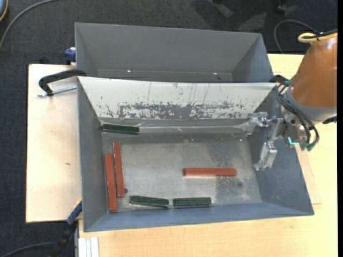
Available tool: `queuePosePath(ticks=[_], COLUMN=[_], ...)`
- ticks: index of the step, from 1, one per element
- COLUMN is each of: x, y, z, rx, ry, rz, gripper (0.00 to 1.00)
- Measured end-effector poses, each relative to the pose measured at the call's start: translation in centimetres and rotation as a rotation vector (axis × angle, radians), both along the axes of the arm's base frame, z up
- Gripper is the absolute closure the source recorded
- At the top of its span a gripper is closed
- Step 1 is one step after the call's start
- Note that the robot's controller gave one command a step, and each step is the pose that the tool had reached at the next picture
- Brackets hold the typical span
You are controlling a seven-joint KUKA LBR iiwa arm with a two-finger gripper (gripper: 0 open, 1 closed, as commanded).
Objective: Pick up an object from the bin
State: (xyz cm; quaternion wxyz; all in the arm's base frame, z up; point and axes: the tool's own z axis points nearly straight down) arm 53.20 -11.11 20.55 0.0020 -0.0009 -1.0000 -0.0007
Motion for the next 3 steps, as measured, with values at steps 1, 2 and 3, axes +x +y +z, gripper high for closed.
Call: queuePosePath(ticks=[1, 2, 3], x=[0.0, -2.1, -2.6], y=[7.7, 10.6, 10.6], z=[-13.9, -10.4, -9.8], rx=[0.003, 0.001, 0.000], ry=[0.002, -0.004, -0.004], rz=[0.041, -0.072, -0.173], gripper=[0.00, 0.00, 0.00])
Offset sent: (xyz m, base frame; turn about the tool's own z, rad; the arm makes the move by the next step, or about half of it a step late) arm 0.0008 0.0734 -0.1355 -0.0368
